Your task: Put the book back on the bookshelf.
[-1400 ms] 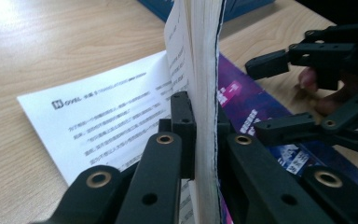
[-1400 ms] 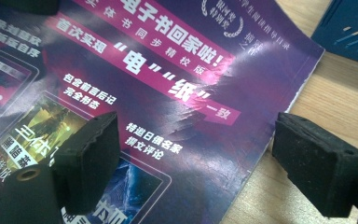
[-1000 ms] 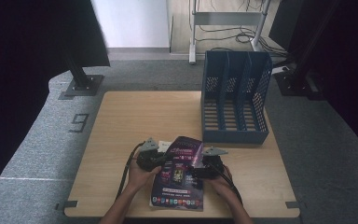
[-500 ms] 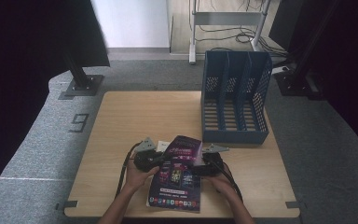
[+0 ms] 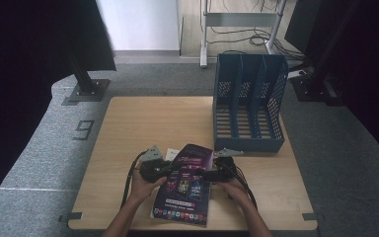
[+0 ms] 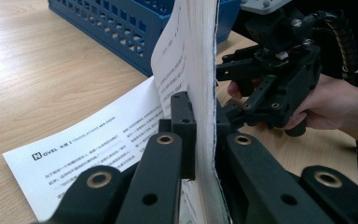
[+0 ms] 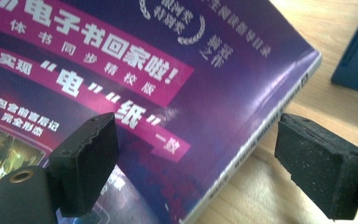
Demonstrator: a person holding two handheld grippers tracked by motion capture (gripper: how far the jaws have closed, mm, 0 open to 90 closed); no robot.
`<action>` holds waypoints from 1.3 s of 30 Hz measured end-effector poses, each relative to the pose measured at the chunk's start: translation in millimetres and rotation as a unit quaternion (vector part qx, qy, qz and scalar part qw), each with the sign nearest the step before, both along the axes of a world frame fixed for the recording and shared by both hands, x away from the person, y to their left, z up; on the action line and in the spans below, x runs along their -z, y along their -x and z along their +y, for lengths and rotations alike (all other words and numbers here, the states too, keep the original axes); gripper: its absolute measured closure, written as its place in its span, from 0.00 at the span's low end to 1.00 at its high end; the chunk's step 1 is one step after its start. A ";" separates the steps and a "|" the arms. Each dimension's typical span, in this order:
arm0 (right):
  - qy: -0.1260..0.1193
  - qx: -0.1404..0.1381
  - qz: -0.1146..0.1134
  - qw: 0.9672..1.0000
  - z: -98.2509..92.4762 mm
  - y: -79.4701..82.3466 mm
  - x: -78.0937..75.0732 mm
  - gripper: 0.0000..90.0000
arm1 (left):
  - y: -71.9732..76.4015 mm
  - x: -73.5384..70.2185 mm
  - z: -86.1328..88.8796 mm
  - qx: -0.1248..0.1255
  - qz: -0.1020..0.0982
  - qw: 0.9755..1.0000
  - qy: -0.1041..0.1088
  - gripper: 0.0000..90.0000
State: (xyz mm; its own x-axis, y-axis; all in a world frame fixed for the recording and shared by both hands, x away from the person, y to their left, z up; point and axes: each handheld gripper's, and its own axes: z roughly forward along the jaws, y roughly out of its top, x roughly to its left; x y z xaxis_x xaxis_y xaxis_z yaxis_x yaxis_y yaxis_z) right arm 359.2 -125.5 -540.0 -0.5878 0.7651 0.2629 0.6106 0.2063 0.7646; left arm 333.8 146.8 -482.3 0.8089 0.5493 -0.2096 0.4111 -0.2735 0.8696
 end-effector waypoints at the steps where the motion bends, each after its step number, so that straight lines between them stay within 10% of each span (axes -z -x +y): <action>1: -0.003 -0.004 0.006 1.000 1.2 -3.1 -0.1 0.14 | 0.2 -0.1 0.1 0.000 0.000 1.000 -0.001 0.96; 27: -0.018 -0.016 0.012 1.000 -0.2 -7.8 -1.6 0.16 | -1.3 0.3 4.9 0.000 0.005 1.000 0.009 0.96; 39: -0.004 -0.006 -0.005 1.000 1.5 -4.8 -4.2 0.25 | -14.4 21.0 13.5 -0.016 0.043 0.999 0.001 0.96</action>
State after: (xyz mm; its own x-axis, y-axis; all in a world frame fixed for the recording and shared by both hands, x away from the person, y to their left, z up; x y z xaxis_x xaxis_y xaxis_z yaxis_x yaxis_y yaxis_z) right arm 364.0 -124.0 -535.8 -0.5988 0.7564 0.2634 0.6008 0.2067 0.7722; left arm 348.1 160.3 -503.3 0.7701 0.5734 -0.2795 0.4934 -0.2576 0.8308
